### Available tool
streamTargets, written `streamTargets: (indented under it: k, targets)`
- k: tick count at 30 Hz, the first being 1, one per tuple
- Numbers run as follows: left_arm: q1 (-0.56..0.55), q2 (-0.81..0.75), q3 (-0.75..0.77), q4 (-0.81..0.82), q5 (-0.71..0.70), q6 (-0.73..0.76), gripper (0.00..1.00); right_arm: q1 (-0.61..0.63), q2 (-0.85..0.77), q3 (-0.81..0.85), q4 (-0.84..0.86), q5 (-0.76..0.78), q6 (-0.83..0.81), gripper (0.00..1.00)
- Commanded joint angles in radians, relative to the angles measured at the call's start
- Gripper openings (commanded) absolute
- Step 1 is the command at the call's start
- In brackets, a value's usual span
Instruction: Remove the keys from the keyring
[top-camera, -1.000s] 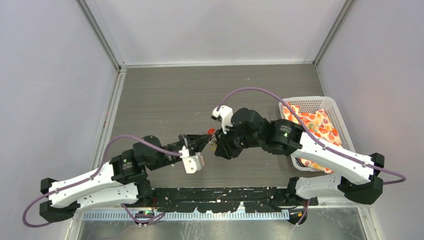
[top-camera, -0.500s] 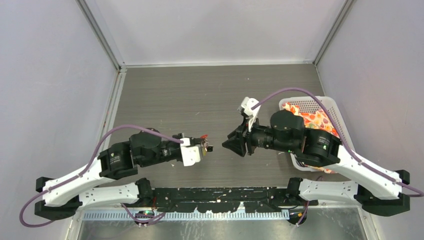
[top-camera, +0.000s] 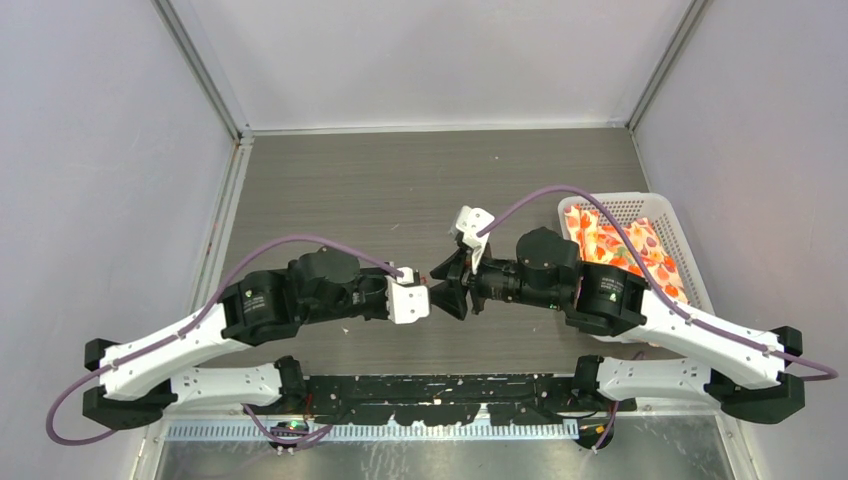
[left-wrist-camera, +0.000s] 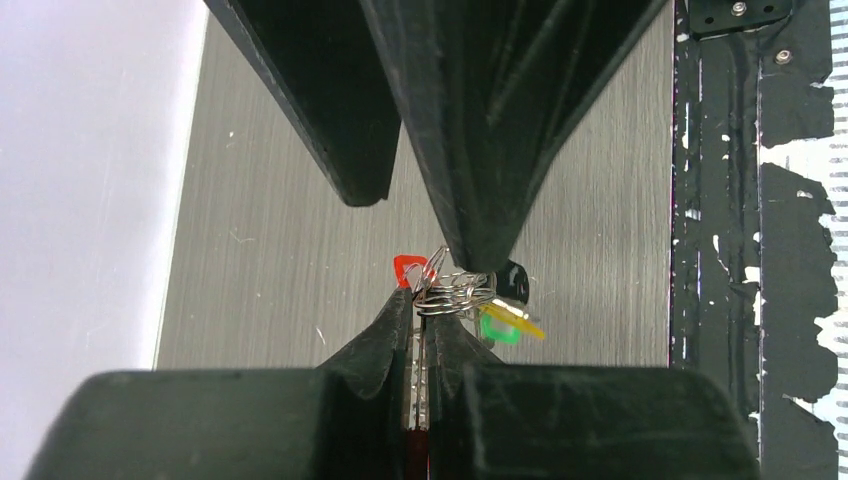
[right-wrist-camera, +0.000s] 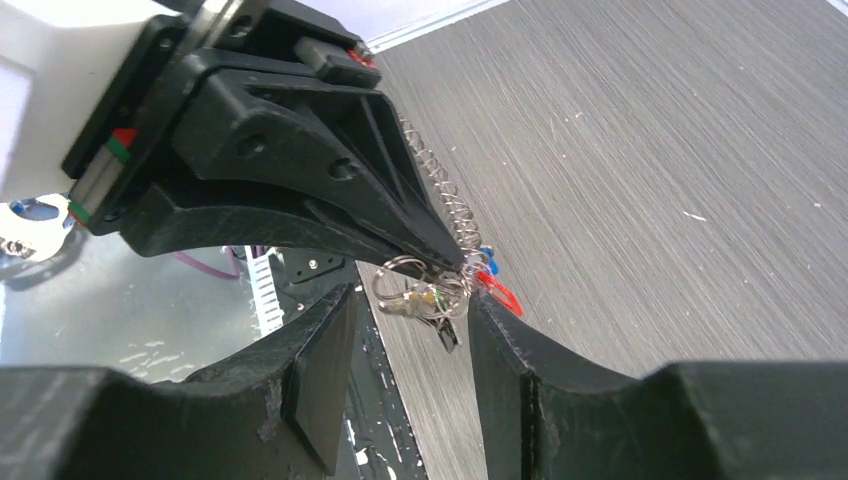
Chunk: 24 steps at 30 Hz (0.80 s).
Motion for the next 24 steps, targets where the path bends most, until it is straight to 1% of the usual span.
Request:
streamTargets:
  k: [1, 9, 11, 14, 15, 19, 24]
  targets:
    - [0.001, 0.019, 0.069, -0.002, 0.006, -0.014, 0.00, 0.019, -0.011, -0.012, 0.089, -0.018, -0.049, 0.51]
    - [0.001, 0.053, 0.106, -0.015, 0.017, -0.013, 0.00, 0.039, 0.001, -0.058, 0.121, 0.041, -0.067, 0.52]
    - [0.001, 0.060, 0.115, -0.016, 0.024, -0.012, 0.00, 0.039, 0.006, -0.064, 0.130, 0.099, -0.067, 0.52]
    - [0.001, 0.065, 0.119, -0.013, 0.025, -0.014, 0.00, 0.038, 0.007, -0.074, 0.154, 0.123, -0.068, 0.51]
    - [0.003, 0.067, 0.120, -0.014, 0.025, -0.014, 0.00, 0.039, 0.006, -0.075, 0.160, 0.125, -0.066, 0.49]
    - [0.001, 0.067, 0.119, -0.020, 0.025, -0.015, 0.00, 0.038, -0.018, -0.085, 0.156, 0.147, -0.062, 0.39]
    - [0.001, 0.063, 0.114, -0.019, 0.025, -0.018, 0.00, 0.038, -0.039, -0.080, 0.123, 0.136, -0.061, 0.28]
